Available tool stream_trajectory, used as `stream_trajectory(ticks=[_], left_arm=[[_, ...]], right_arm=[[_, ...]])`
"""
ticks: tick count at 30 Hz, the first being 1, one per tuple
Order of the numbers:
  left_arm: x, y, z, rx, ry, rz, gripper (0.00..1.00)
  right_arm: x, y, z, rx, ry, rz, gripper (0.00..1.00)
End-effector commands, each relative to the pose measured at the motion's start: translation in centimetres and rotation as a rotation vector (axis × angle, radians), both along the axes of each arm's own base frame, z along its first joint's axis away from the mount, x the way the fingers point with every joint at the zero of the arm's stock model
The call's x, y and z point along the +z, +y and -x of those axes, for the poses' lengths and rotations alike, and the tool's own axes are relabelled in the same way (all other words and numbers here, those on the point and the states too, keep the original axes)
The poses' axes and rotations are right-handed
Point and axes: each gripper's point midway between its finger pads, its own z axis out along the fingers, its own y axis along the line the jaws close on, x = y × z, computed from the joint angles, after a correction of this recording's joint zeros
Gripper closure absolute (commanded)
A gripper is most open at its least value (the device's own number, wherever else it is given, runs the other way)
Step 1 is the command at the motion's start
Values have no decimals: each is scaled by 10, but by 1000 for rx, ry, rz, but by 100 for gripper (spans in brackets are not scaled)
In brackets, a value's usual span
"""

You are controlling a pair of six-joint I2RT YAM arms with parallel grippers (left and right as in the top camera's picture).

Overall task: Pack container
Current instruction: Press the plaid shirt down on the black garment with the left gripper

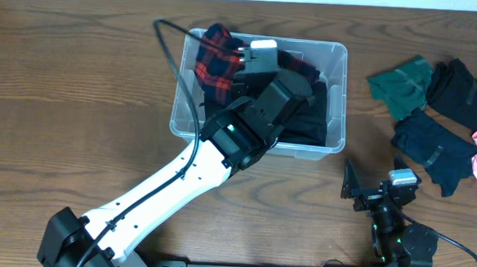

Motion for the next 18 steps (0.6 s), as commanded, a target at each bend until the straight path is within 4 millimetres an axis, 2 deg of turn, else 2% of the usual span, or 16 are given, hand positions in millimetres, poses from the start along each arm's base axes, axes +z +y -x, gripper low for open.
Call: stream_trajectory(ticks=[1,3,6,13,18], left_arm=[[-5,6,3,-154,38,-314,46],[-18,13,9,-206,93,-434,44],[-35,15,14,-271,156,-534,36],[-80,-18,19,-463,278,-441,30],[-98,-21,17,-494,314,-462,29]], right_arm=[[0,0,0,-1,0,-11,1],[0,0,0,-1,0,-11,1],[0,0,0,-1,0,-11,1],[0,0,0,-1,0,-11,1],[0,0,0,-1,0,-11,1]])
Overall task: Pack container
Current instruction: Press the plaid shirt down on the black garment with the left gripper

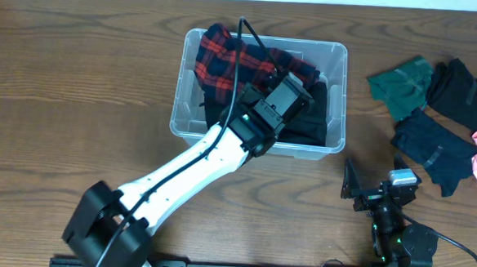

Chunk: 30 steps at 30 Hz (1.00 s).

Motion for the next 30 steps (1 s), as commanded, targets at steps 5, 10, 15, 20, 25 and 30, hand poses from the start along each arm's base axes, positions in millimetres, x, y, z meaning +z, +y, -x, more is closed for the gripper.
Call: stream_trajectory(ticks=[5,10,15,20,25,30], left_arm=[[-3,-8,-1,-87,26,-25,28],[5,-16,-9,-22,-11,71,28],[8,-29,-12,-34,-17,141,28],[10,-3,-34,101,-99,87,28],[8,27,-65,207,-151,83,28],[3,59,-101,303,-198,114,28]], right_arm=[[0,0,0,-1,-1,-11,1],[0,0,0,-1,-1,-11,1],[0,0,0,-1,-1,-11,1],[0,0,0,-1,-1,-11,1],[0,0,0,-1,-1,-11,1],[0,0,0,-1,-1,-11,1]])
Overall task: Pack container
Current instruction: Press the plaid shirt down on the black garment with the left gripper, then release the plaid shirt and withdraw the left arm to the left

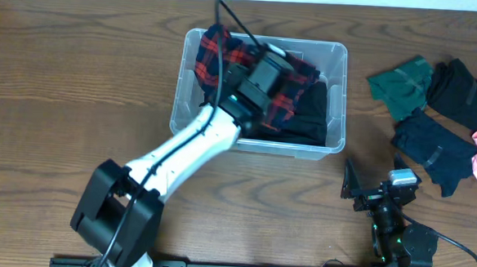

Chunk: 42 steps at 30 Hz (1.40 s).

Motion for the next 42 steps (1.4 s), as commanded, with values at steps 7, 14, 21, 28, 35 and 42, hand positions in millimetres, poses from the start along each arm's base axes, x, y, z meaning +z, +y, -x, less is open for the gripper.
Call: stream_trajectory(ticks=[7,14,21,28,35,42], left_arm=[[-30,35,-55,59,-19,40,28],[-75,36,-54,54,65,1,28],[-99,24,-26,3,203,-2,28],[-116,33,3,120,322,27,29],[-112,37,5,140,330,31,29],[-58,36,-19,143,215,93,29]], right_arm=[[0,0,0,0,-1,-11,1],[0,0,0,-1,-1,-11,1],[0,0,0,-1,-1,-11,1],[0,0,0,0,-1,-11,1],[0,0,0,-1,-1,-11,1],[0,0,0,-1,-1,-11,1]])
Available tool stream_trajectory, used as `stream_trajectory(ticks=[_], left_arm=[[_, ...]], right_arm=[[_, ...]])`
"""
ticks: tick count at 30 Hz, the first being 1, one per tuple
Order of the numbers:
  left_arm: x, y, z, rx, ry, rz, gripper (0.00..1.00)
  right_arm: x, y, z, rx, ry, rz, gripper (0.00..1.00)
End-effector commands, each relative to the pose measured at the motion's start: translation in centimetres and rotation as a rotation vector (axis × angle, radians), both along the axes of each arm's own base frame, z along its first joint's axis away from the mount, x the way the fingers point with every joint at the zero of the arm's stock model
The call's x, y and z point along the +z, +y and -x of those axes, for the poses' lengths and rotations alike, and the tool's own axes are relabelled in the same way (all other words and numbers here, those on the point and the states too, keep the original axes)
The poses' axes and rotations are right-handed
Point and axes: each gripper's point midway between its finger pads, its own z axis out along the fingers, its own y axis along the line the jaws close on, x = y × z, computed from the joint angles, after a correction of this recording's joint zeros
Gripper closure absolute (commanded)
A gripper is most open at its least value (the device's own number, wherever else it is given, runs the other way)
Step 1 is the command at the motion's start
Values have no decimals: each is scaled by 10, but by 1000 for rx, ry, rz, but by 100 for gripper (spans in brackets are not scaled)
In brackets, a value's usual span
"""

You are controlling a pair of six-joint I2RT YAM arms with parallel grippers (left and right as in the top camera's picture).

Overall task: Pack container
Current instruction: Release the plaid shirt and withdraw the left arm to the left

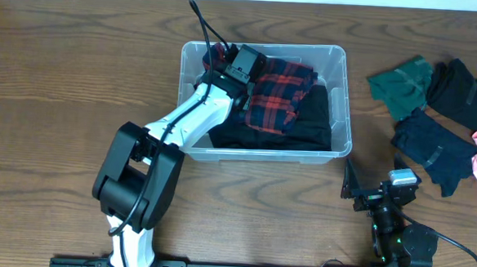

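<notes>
A clear plastic container (342, 114) stands at the back middle of the table. Inside it a red plaid garment (277, 95) lies spread over black clothing (308, 125). My left arm reaches into the container's back left corner, and the left gripper (236, 61) sits over the plaid garment's left end. Its fingers are hidden under the wrist, so their state cannot be told. My right gripper (356, 182) rests near the table's front edge, right of the container, touching no garment.
Loose clothes lie at the right of the table: a green piece (400, 85), a black piece (463, 92), a navy piece (430, 148) and a pink piece at the edge. The left arm's cable (202, 21) arcs over the container's back left corner.
The left gripper has moved from the container's middle to its back left corner. More of the plaid garment now shows, lying flat in the middle. The container's front right corner sits slightly further right.
First the left gripper was over the container's middle with the plaid garment bunched at the back left. Then it was lower over the black clothing, then further back left on the plaid. Now the plaid lies spread across the middle, with the gripper at the back left corner.
</notes>
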Motion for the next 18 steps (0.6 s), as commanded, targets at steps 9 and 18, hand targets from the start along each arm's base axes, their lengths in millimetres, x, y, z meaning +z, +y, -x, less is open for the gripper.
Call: stream_trajectory(ticks=[9,18], left_arm=[[139,2,-1,-9,-232,142,28],[235,68,56,72,-335,184,2]], right_arm=[[0,0,0,-1,0,-11,1],[0,0,0,-1,0,-11,1]])
